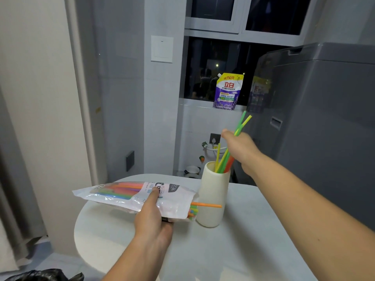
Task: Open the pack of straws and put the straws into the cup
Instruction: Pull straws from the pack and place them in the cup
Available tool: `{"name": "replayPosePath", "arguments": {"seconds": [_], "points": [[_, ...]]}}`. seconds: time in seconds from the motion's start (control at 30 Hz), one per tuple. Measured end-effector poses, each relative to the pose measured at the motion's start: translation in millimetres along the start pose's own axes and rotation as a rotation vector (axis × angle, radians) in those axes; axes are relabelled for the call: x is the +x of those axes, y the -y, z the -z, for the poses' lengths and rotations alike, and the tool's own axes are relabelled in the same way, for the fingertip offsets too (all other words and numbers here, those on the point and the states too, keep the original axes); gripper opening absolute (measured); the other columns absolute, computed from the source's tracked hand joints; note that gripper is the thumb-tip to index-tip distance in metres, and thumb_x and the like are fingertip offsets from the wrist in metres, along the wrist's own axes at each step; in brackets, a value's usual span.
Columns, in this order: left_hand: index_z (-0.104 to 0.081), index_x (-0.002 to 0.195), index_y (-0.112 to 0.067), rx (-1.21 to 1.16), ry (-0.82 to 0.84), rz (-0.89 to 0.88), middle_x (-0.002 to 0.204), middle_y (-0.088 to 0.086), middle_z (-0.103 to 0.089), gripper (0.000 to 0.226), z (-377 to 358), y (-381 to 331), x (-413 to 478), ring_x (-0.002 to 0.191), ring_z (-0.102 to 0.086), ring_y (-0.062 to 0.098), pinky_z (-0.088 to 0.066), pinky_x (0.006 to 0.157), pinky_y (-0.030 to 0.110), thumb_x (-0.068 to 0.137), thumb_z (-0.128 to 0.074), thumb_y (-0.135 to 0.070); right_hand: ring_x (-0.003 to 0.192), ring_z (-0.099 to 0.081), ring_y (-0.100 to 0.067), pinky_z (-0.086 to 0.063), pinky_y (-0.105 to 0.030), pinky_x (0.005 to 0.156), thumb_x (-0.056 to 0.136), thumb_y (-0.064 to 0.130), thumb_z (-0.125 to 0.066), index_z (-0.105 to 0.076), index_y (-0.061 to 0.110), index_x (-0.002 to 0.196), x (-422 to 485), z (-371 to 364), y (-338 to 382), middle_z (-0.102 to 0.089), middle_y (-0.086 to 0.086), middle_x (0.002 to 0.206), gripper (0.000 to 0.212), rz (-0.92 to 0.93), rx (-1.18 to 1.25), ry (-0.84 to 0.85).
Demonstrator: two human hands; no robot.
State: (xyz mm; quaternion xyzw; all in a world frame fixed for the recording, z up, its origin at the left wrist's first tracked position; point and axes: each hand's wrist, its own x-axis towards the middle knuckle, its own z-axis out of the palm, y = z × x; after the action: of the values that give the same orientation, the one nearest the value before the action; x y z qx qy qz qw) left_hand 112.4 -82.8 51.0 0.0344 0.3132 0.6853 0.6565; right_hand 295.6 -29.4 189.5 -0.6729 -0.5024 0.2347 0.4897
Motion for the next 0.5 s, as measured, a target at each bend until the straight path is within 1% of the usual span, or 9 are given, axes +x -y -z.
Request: {"name": "replayPosePath", "arguments": {"seconds": [0.07, 0.13, 0.17, 0.23, 0.27, 0.3, 0.37, 0.4, 0.5], "points": [[-0.058, 0.148, -0.016, 0.010, 0.001, 0.002, 0.133, 0.011, -0.075, 0.046, 1, -1, 0, 0.121, -0.072, 0.032, -0.056, 0.104, 0.056, 0.103, -0.067, -0.015, 0.079, -0.061, -0.012, -0.047, -0.037, 0.080, 0.099, 0.042, -0.052, -0.062, 0.001, 0.123, 2, -5, -7, -0.067, -0.008, 0.113, 0.048, -0.009, -0.043, 0.050], [-0.058, 0.148, -0.016, 0.014, -0.003, 0.001, 0.133, 0.011, -0.075, 0.046, 1, -2, -1, 0.121, -0.073, 0.032, -0.057, 0.101, 0.055, 0.103, -0.068, -0.015, 0.078, -0.059, -0.004, -0.050, -0.035, 0.080, 0.094, 0.046, -0.061, -0.066, 0.009, 0.122, 4, -9, -14, -0.068, -0.012, 0.115, 0.047, -0.010, -0.042, 0.080], [-0.058, 0.148, -0.017, 0.017, -0.004, 0.002, 0.133, 0.010, -0.075, 0.046, 1, -2, -2, 0.121, -0.072, 0.032, -0.057, 0.100, 0.054, 0.103, -0.068, -0.014, 0.079, -0.060, -0.006, -0.050, -0.035, 0.080, 0.090, 0.047, -0.067, -0.065, 0.010, 0.121, 5, -10, -17, -0.068, -0.013, 0.117, 0.049, -0.006, -0.034, 0.072], [-0.059, 0.148, -0.017, 0.025, -0.005, 0.004, 0.134, 0.010, -0.075, 0.046, 0, -2, -3, 0.122, -0.072, 0.032, -0.057, 0.097, 0.054, 0.103, -0.067, -0.014, 0.088, -0.063, -0.017, -0.051, -0.038, 0.082, 0.078, 0.047, -0.080, -0.061, 0.006, 0.120, 7, -10, -22, -0.065, -0.014, 0.123, 0.062, 0.018, -0.003, 0.020], [-0.059, 0.148, -0.017, 0.029, -0.008, 0.006, 0.134, 0.010, -0.075, 0.046, 0, -2, -4, 0.122, -0.072, 0.032, -0.057, 0.096, 0.053, 0.103, -0.067, -0.014, 0.092, -0.061, -0.020, -0.050, -0.037, 0.082, 0.073, 0.047, -0.084, -0.057, 0.008, 0.123, 7, -10, -23, -0.063, -0.012, 0.126, 0.068, 0.039, 0.015, -0.007], [-0.059, 0.148, -0.017, 0.031, -0.010, 0.010, 0.134, 0.010, -0.075, 0.046, 0, -1, -4, 0.122, -0.072, 0.032, -0.058, 0.095, 0.053, 0.103, -0.067, -0.014, 0.097, -0.057, -0.020, -0.049, -0.036, 0.084, 0.070, 0.046, -0.087, -0.052, 0.011, 0.132, 7, -9, -24, -0.061, -0.011, 0.131, 0.080, 0.056, 0.026, -0.026], [-0.059, 0.148, -0.017, 0.035, -0.011, 0.020, 0.134, 0.011, -0.075, 0.045, -1, -1, -5, 0.122, -0.072, 0.032, -0.059, 0.092, 0.052, 0.103, -0.067, -0.014, 0.116, -0.056, -0.025, -0.050, -0.042, 0.096, 0.065, 0.048, -0.089, -0.035, 0.016, 0.149, 10, -7, -24, -0.054, -0.011, 0.140, 0.105, 0.073, 0.015, -0.048], [-0.059, 0.148, -0.017, 0.036, -0.009, 0.027, 0.134, 0.011, -0.075, 0.045, -2, -1, -6, 0.122, -0.072, 0.032, -0.059, 0.090, 0.051, 0.103, -0.067, -0.014, 0.123, -0.055, -0.029, -0.049, -0.046, 0.100, 0.064, 0.051, -0.089, -0.028, 0.019, 0.153, 12, -6, -23, -0.052, -0.012, 0.143, 0.113, 0.076, -0.003, -0.058], [-0.059, 0.148, -0.016, 0.035, -0.006, 0.043, 0.134, 0.011, -0.075, 0.045, -2, -2, -8, 0.122, -0.072, 0.032, -0.060, 0.086, 0.049, 0.103, -0.067, -0.014, 0.135, -0.047, -0.033, -0.044, -0.047, 0.103, 0.066, 0.068, -0.078, -0.018, 0.021, 0.156, 16, -3, -21, -0.044, -0.011, 0.152, 0.119, 0.087, -0.049, -0.074]]}}
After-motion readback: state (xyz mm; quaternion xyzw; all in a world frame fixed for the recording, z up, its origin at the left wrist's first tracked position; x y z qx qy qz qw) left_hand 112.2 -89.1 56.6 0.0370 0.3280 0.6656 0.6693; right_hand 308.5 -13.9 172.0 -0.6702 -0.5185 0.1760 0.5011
